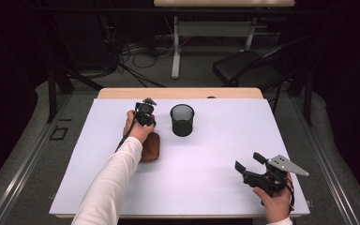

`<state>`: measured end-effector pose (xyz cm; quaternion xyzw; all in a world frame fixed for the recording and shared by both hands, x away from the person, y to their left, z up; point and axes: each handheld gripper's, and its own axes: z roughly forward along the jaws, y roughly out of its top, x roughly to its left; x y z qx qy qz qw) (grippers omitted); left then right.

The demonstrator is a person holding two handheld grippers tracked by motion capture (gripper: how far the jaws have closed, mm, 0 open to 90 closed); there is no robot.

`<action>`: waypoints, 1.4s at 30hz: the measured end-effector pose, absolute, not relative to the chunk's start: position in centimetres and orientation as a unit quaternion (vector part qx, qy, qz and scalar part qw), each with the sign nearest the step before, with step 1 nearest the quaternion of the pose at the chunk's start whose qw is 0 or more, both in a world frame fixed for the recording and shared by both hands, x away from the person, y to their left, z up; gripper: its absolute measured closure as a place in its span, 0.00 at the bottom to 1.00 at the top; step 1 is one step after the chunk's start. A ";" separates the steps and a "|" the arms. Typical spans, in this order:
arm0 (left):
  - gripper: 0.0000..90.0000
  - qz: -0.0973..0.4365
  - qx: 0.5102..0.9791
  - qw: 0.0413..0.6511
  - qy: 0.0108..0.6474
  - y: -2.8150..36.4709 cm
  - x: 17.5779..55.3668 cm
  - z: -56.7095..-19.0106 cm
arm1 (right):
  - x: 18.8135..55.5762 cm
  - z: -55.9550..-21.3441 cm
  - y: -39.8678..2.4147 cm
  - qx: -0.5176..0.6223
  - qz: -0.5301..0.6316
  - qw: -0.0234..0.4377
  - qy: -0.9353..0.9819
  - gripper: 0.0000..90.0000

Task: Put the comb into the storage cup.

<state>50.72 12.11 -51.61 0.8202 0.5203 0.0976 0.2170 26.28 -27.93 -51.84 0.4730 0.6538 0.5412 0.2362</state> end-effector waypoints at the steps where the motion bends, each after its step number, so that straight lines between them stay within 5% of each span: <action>1: 1.00 0.098 0.819 0.215 0.523 12.2 50.7 -51.6 | 26.3 -51.8 -27.9 0.473 0.542 0.236 0.653 0.16; 42: 1.00 0.096 0.829 0.208 0.510 17.6 49.0 -52.1 | 26.4 -52.0 -27.9 0.476 0.543 0.233 0.652 0.16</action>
